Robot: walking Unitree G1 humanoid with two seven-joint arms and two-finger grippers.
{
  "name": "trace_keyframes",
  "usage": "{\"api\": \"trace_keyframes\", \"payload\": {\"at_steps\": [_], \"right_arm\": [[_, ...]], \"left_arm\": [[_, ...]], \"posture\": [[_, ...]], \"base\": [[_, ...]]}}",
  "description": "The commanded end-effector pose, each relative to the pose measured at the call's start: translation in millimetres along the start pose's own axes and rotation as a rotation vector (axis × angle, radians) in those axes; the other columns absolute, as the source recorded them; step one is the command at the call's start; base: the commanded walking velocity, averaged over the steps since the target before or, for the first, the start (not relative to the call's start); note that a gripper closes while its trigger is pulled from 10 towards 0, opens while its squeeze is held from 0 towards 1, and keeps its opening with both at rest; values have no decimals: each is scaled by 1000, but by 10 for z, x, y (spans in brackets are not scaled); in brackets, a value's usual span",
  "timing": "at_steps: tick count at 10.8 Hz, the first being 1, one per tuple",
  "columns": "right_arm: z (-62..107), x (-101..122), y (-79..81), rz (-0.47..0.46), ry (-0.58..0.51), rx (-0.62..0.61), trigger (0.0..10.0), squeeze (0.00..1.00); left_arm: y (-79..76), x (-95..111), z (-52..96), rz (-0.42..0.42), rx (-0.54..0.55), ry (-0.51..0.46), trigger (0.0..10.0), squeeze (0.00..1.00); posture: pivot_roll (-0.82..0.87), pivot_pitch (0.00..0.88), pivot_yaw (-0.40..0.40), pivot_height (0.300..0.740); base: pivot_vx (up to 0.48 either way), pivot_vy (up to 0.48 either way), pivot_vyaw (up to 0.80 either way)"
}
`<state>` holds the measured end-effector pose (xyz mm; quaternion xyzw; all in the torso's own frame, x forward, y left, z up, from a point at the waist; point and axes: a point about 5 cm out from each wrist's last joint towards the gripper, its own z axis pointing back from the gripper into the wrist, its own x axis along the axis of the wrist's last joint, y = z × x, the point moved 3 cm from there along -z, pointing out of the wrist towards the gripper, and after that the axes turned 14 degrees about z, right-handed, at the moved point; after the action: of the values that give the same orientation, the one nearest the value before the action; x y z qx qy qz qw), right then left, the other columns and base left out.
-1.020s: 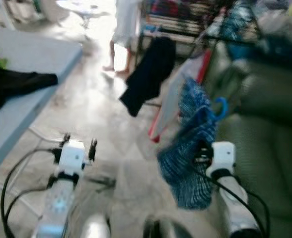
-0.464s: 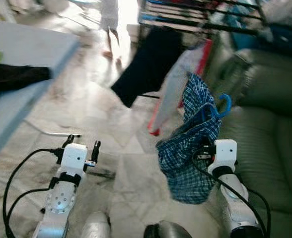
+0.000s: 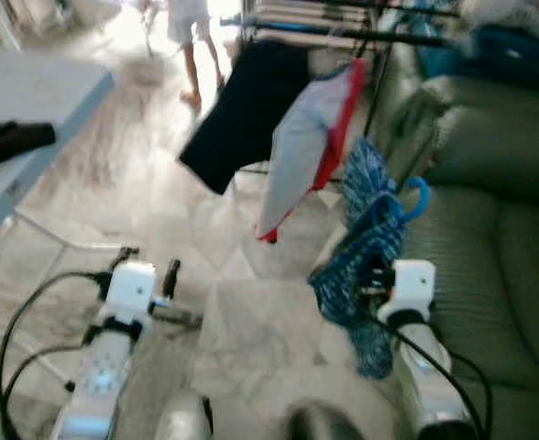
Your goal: Hang hanger
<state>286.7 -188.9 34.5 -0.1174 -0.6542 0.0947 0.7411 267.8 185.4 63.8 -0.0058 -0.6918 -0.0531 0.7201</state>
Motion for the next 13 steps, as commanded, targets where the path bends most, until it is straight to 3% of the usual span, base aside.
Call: {"api": "trace_keyframes", "payload": {"at_steps": [1,5,8,13], "right_arm": [[23,-16,-92,-1,-1,-53,10000,0],[61,-40,-171,0,1,-115,10000,0],[52,-6,-189,24,-18,-81,10000,0],[-63,181,-113,36,-75,-1,10000,0]], "left_arm": [[-33,-21,3,-17,-24,18,10000,0],[-50,162,-163,-106,-92,-27,10000,0],[-123,86,-94,-105,-86,-17,10000,0],[-103,-13,9,-95,-67,19,10000,0]], "posture": [[88,160,7,740],[71,216,47,740],[59,222,6,740],[88,181,-21,740]], "base": [[0,0,0],[0,0,0],[0,0,0],[0,0,800]]}}
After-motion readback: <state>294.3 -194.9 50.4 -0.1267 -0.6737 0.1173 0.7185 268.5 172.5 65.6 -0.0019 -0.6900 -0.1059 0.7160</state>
